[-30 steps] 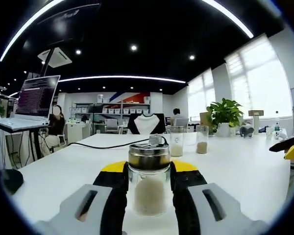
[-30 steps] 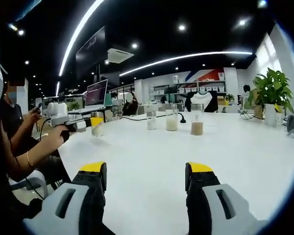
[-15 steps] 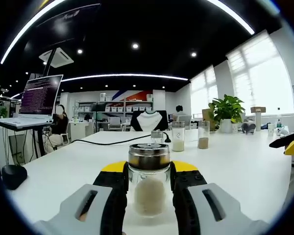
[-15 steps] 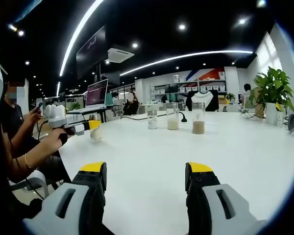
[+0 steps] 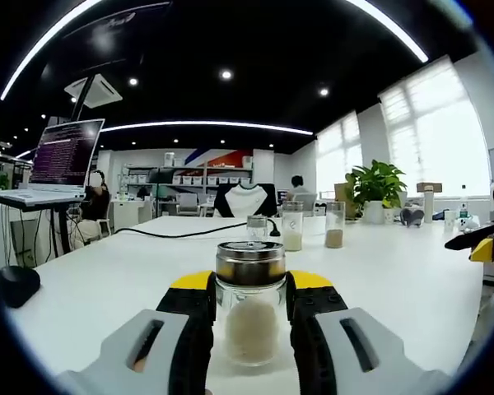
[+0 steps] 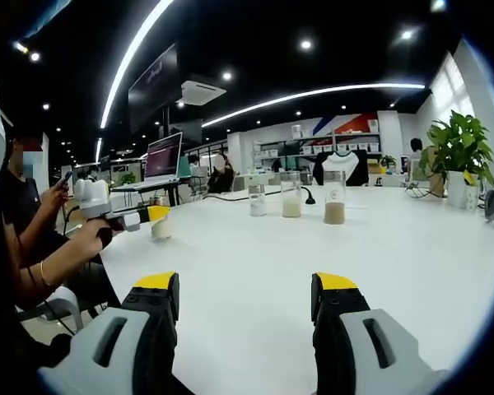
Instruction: Rotate the seasoning bottle until the label or dispensing opening points toward the visible target arrow and the bottle remains upright within the marked orientation range
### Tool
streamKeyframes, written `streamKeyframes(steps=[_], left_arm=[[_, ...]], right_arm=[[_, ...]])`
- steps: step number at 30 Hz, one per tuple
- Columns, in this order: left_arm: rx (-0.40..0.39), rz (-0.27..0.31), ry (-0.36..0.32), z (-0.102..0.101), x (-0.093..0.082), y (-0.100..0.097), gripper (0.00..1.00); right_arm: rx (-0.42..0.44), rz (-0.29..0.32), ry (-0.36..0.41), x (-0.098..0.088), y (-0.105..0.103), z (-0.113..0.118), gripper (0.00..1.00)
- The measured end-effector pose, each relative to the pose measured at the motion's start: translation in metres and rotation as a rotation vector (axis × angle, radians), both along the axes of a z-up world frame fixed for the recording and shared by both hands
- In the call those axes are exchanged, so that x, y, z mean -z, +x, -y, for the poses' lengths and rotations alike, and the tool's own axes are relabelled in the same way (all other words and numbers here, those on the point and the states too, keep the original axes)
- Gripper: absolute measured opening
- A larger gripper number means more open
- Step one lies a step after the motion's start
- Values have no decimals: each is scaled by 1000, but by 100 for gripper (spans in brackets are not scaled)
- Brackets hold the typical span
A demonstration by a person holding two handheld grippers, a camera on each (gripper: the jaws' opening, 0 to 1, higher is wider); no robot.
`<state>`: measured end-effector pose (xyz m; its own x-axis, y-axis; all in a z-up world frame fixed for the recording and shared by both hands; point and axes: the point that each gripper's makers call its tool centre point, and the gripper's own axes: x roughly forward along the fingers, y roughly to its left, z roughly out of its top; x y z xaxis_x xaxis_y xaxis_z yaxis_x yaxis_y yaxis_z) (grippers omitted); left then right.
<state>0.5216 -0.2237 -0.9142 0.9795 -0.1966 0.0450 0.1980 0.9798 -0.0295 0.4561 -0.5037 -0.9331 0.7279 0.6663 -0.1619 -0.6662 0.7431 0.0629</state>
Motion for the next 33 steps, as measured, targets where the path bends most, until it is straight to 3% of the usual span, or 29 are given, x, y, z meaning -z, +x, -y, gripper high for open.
streamKeyframes(steps=[16, 19, 25, 28, 33], left_arm=[[133, 21, 29, 37, -12, -4, 35], [190, 28, -14, 48, -18, -8, 35], [288, 40, -17, 72, -26, -15, 35], [307, 32, 14, 81, -24, -17, 35], [375, 20, -28, 95, -21, -20, 35]], right_arm=[[-15, 4, 7, -3, 0, -3, 65], [-17, 9, 14, -4, 0, -4, 65], [-28, 12, 20, -5, -2, -6, 65], [-29, 12, 21, -5, -2, -7, 65], [-34, 12, 39, -6, -4, -8, 65]])
